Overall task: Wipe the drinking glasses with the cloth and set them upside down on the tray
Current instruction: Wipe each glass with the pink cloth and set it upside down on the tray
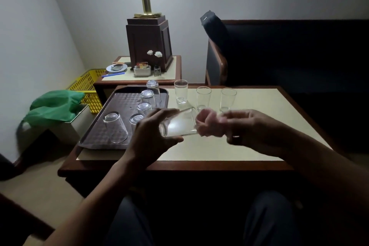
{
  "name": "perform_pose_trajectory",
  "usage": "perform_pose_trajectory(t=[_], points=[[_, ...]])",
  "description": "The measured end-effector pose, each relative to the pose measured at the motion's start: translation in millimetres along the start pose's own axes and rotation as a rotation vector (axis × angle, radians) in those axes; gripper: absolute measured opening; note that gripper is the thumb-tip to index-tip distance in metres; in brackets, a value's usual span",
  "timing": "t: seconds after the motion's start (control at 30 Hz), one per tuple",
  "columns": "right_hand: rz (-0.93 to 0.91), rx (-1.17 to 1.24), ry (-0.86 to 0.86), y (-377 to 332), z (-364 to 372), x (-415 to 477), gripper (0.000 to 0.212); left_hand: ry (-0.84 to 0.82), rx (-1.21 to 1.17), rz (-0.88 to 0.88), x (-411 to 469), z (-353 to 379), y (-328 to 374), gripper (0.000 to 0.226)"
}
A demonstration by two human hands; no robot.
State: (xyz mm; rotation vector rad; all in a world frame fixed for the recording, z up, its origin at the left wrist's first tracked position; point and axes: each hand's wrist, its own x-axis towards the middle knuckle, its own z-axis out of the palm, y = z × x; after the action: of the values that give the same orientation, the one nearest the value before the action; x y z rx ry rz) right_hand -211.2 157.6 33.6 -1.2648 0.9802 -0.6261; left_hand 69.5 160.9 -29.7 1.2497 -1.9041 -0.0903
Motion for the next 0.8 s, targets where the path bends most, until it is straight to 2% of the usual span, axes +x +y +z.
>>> perform_pose_trajectory(t=[0.07,0.17,0.23,0.3,0.4,0.47,0.53,0.57,0.67,0.73,0.8], points=[[-0.053,0.128,0.132,-6.1,-5.0,3.2,0.031,-0.012,-0.157,-0.194,0.3,-2.3,0.9,0.073],[-0.1,0.343,0.248,-5.1,-6.1,11.3,0.031,-0.103,-0.683,-0.58,4.3,-2.3,10.2,0.053],[-0.188,0.34,0.253,-0.3,8.9,19.7,0.03,-0.115,-0.976,-0.766,7.8,4.1,18.7,0.046],[-0.345,0.185,0.254,6.4,33.9,29.2,0.019,-0.102,-1.148,-0.834,12.3,12.2,29.0,0.042],[-0.596,-0.198,0.409,27.3,65.4,41.4,0.007,-0.01,-1.283,-0.841,18.5,20.3,36.5,0.035],[-0.643,-0.174,0.516,43.1,79.4,45.9,0.019,0.082,-1.362,-0.867,25.3,18.8,37.3,0.031],[-0.584,0.023,0.544,49.1,87.5,51.4,0.028,0.164,-1.388,-0.892,30.2,21.1,32.6,0.031],[-0.538,0.133,0.561,48.6,89.4,57.3,0.029,0.188,-1.359,-0.873,30.4,24.1,30.9,0.039],[-0.338,0.436,0.639,43.6,87.3,82.5,0.026,0.294,-0.994,-0.71,25.9,38.3,23.8,0.057],[-0.233,0.562,0.544,42.2,86.3,92.6,0.029,0.375,-0.754,-0.618,27.0,39.1,17.2,0.054],[-0.179,0.641,0.458,41.9,82.8,95.5,0.027,0.395,-0.649,-0.569,32.7,30.1,6.7,0.053]])
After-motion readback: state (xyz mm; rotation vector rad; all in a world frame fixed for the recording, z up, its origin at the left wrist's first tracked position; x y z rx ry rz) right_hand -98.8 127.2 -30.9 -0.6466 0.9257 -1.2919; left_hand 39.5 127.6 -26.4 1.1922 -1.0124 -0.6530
